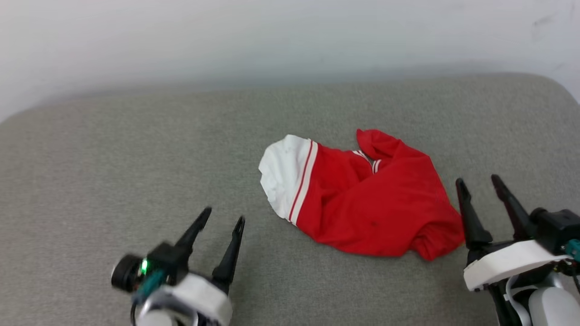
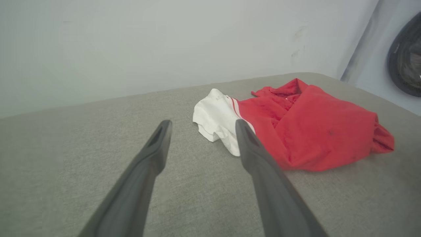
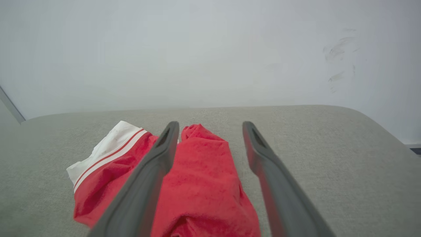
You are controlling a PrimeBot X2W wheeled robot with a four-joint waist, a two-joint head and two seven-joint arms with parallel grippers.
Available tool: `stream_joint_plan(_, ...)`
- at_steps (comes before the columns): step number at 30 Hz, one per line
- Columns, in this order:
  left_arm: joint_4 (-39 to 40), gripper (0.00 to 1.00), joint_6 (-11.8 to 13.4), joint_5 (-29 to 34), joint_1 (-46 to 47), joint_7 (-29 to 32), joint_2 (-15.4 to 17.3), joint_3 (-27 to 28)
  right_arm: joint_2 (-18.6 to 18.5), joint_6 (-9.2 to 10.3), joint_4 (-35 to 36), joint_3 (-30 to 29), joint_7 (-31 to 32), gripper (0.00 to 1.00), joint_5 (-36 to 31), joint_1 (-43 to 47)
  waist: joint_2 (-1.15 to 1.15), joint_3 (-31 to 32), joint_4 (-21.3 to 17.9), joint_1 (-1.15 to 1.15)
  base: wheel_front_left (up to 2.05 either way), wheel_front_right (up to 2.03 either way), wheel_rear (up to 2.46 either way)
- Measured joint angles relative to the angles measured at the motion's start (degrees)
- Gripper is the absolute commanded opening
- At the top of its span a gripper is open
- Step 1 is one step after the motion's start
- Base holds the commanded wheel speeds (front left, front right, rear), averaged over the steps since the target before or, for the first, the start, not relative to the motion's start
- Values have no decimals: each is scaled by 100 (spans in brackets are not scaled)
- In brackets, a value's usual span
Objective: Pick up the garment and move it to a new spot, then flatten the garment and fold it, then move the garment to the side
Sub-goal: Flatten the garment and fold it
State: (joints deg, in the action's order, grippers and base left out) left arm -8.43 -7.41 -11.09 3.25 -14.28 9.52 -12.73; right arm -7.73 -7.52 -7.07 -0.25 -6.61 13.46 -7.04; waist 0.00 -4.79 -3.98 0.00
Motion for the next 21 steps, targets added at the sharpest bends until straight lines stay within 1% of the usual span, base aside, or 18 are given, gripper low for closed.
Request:
stream_joint_plan(4,-143,100,0,-269,921,624,465,-491,87,0,269,-227,-26,100,-145,-26,0,-272,-146,0,0,0,0)
stream_joint_plan(8,-338,100,-9,-672,1885,1716,926,-1102,211,0,426,-463,-45,100,-276,-105,0,-579,-296,1,0,0,0)
stream_joint_plan(13,-534,100,-9,-1350,3245,2830,1401,-1774,339,1,466,-568,-113,100,-414,-146,0,-979,-463,1,0,0,0)
stream_joint_plan(15,-706,100,-9,-1671,3663,3321,1532,-1983,361,1,474,-568,-137,100,-474,-193,0,-1133,-516,1,0,0,0)
stream_joint_plan(17,-940,100,-9,-2071,4031,3822,1602,-2043,387,0,501,-557,-152,100,-490,-260,0,-1282,-565,1,0,0,0)
stream_joint_plan(19,-1206,100,-9,-2308,4374,4243,1688,-2061,404,0,514,-548,-191,100,-495,-311,0,-1428,-609,2,0,0,0)
stream_joint_plan(21,-1488,100,-8,-2573,4603,4645,1690,-1995,413,0,533,-547,-196,100,-504,-368,0,-1565,-649,1,0,0,0)
